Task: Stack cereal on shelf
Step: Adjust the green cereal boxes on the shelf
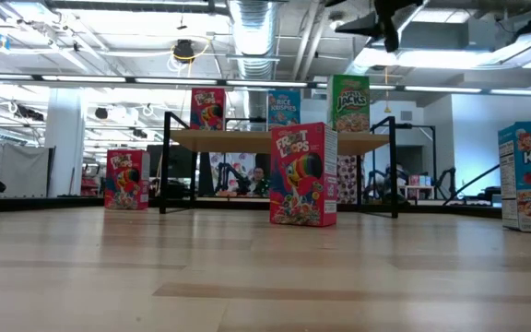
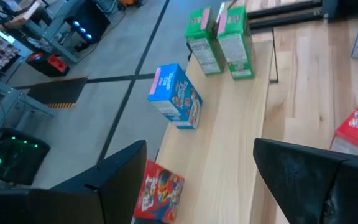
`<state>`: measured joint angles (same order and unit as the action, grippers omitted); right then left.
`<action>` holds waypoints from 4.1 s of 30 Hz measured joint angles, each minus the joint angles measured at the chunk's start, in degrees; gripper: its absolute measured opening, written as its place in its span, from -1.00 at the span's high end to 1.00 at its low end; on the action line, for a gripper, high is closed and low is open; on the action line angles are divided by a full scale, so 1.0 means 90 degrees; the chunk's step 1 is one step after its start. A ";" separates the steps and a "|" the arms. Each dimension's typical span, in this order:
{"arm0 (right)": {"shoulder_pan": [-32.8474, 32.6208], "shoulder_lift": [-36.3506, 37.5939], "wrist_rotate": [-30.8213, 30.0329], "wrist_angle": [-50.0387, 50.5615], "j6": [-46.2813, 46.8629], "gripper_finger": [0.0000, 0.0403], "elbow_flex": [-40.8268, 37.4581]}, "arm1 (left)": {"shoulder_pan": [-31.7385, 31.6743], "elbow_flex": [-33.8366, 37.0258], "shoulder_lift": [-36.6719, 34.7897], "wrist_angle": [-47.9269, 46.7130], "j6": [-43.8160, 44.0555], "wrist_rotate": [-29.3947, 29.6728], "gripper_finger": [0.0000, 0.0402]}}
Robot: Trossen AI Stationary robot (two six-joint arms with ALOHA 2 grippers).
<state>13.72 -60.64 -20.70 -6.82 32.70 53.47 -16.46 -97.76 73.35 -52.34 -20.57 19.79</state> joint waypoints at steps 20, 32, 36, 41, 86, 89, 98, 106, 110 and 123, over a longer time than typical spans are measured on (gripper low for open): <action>0.2652 -0.0017 0.0059 0.3301 0.1910 -0.29 0.0979 | -0.0027 0.0002 -0.0251 -0.0674 0.0155 -0.0183 -0.42; 0.2795 -0.0240 0.0315 0.3830 0.2382 -0.29 0.0982 | -0.0027 0.0002 -0.0248 -0.0701 0.0191 -0.0347 -0.42; 0.2797 -0.0445 0.0313 0.4122 0.2381 -0.29 0.0982 | -0.0027 0.0002 -0.0248 -0.0703 0.0209 -0.0346 -0.42; 0.2796 -0.0700 0.0310 0.4233 0.2333 -0.29 0.0979 | -0.0027 0.0002 -0.0248 -0.0748 0.0337 -0.0358 -0.42; 0.2700 -0.0894 0.0454 0.4364 0.1980 -0.29 0.0979 | -0.0027 0.0002 -0.0246 -0.0769 0.0432 -0.0350 -0.42; 0.2700 -0.0894 0.0378 0.4422 0.1980 -0.29 0.0979 | -0.0027 0.0002 -0.0246 -0.0769 0.0466 -0.0350 -0.42; 0.2923 -0.0894 0.0138 0.4146 0.1978 -0.29 0.0979 | -0.0027 0.0002 -0.0243 -0.0769 0.0480 -0.0350 -0.42; 0.2935 -0.0894 0.0284 0.4034 0.1861 -0.29 0.0979 | -0.0026 0.0002 -0.0243 -0.0767 0.0432 -0.0350 -0.42; 0.2935 -0.0894 0.0291 0.3956 0.1841 -0.29 0.0979 | -0.0027 0.0002 -0.0243 -0.0764 0.0432 -0.0350 -0.42; 0.2935 -0.0894 0.0614 0.3653 0.1503 -0.29 0.0979 | -0.0027 0.0002 -0.0243 -0.0764 0.0427 -0.0350 -0.42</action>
<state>40.14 -68.69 -15.18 26.06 46.22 62.28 -16.71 -97.73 71.16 -59.22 -16.73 16.64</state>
